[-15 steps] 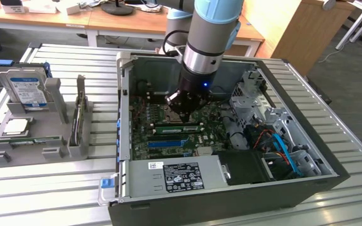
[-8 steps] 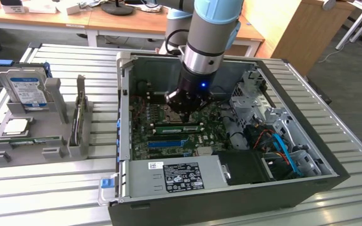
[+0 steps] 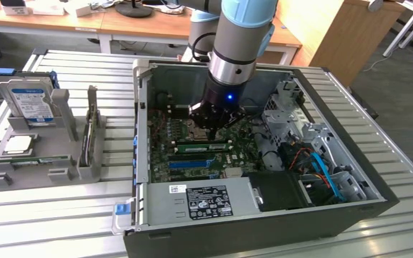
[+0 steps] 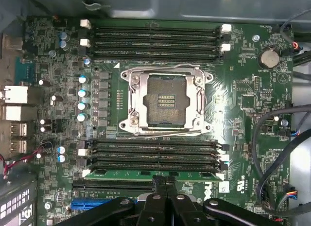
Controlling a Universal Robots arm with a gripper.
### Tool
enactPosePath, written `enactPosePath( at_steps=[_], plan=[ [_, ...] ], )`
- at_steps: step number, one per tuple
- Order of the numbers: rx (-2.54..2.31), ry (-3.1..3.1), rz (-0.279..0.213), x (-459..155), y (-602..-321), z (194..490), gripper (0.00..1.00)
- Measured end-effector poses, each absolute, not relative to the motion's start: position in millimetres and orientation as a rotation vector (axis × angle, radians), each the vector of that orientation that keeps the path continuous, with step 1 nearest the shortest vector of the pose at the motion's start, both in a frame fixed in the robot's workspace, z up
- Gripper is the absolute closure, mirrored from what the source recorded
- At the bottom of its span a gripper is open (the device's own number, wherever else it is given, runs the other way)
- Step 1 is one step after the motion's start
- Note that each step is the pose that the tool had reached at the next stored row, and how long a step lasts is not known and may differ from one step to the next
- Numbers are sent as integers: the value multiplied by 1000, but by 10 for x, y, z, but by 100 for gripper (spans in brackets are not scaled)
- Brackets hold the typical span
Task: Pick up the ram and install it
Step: 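Press down the ram until it locks into place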
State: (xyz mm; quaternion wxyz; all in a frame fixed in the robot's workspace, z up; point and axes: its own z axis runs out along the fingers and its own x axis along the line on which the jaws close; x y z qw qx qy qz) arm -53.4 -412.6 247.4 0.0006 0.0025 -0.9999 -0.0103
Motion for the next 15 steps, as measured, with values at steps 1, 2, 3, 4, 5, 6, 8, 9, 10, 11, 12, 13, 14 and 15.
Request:
enactPosePath(
  at_steps=[1,2,3,4,5,6,8,9,10,11,12,13,14,15],
  plan=[
    [8,-3140,-32,-535,-4126,2474,89],
    [8,-3140,-32,-535,-4126,2474,89],
    [8,-3140,-33,-534,-4126,2474,89],
    [8,-3140,-33,-534,-4126,2475,89],
    [8,-3140,-33,-535,-4126,2476,89],
    [8,-3140,-32,-534,-4126,2476,89],
    [8,-3140,-32,-535,-4126,2481,89],
    [8,-3140,-32,-535,-4126,2483,89],
    [8,-3140,-33,-534,-4126,2483,89],
    [8,-3140,-33,-535,-4126,2483,89],
    [8,-3140,-32,-535,-4126,2483,89],
    [8,-3140,-32,-534,-4126,2484,89],
    [8,-3140,-32,-534,-4126,2483,89],
    [8,-3140,-32,-534,-4126,2483,89]
  ],
)
